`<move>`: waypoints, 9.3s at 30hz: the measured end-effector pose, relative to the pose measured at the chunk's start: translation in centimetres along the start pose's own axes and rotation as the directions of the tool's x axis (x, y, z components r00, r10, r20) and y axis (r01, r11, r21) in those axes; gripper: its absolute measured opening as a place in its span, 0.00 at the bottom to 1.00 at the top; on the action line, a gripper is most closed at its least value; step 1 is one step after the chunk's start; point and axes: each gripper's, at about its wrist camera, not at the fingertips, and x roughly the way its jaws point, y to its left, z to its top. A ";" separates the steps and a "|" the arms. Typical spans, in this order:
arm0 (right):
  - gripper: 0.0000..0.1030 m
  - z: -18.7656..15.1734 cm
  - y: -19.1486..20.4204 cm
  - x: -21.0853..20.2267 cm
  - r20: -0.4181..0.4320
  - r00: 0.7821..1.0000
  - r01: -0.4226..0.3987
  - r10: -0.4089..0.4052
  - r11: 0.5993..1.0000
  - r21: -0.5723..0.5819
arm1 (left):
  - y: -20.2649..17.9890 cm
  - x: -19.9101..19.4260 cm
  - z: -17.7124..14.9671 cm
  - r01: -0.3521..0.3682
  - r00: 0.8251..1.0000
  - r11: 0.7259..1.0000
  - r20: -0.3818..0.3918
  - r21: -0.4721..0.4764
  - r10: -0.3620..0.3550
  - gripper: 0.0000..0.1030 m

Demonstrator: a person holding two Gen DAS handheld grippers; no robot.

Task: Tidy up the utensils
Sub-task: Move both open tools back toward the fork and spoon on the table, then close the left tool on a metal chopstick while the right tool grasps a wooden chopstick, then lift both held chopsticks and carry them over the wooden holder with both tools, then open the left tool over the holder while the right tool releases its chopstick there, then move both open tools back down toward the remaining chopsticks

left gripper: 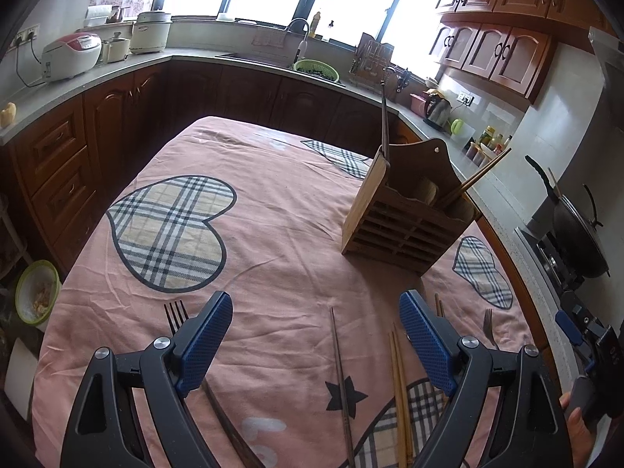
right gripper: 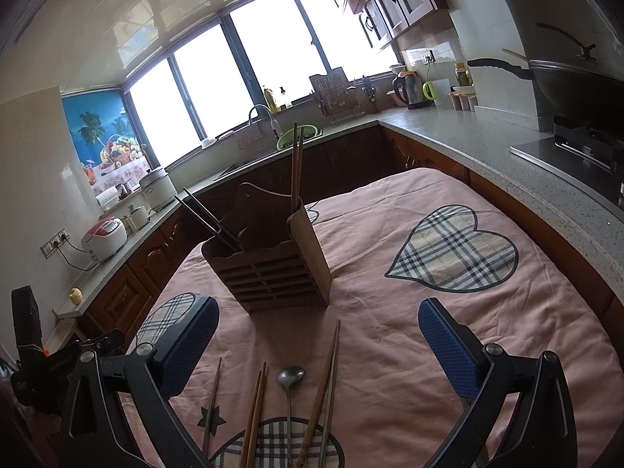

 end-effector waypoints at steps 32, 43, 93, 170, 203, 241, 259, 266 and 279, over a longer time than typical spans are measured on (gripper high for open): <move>0.28 -5.7 0.0 9.5 -0.343 0.936 0.049 -0.081 0.994 -0.102 | -2.2 9.6 -1.6 -0.055 0.973 0.993 -0.219 0.103 0.076 0.60; 0.19 -6.5 -0.5 11.9 -0.401 0.908 0.072 -0.124 0.987 -0.143 | -2.7 13.7 -2.1 -0.049 0.955 0.990 -0.284 0.132 0.085 0.45; 0.04 1.3 2.3 3.2 -0.159 0.986 -0.066 0.053 0.995 -0.078 | -2.6 0.3 0.8 0.123 0.988 0.985 -0.108 0.124 -0.110 0.03; 0.04 16.1 5.0 3.0 0.268 0.959 -0.074 0.093 0.994 -0.082 | -4.1 2.4 12.9 0.147 0.914 0.986 0.370 0.081 -0.167 0.03; 0.04 11.3 2.4 13.1 0.089 0.995 -0.038 0.041 0.999 -0.029 | -5.1 15.7 14.2 0.099 0.973 0.993 0.203 0.069 -0.111 0.04; 1.00 8.0 1.3 4.7 0.107 0.989 -0.107 0.104 0.994 0.028 | -1.9 4.4 6.3 0.066 0.980 0.997 0.184 0.036 -0.072 0.90; 1.00 4.4 0.2 -0.9 0.094 0.993 -0.077 0.073 0.996 0.042 | -0.4 -2.0 2.7 0.044 0.990 0.999 0.131 0.017 -0.046 0.90; 1.00 3.1 0.2 -1.9 0.085 0.995 -0.064 0.061 0.997 0.036 | -0.6 -3.1 1.5 0.031 0.993 0.999 0.111 0.021 -0.033 0.90; 1.00 2.1 0.3 -2.0 0.062 0.996 -0.059 0.057 0.998 0.033 | -1.6 -3.3 1.2 0.022 0.996 0.999 0.085 0.045 -0.026 0.90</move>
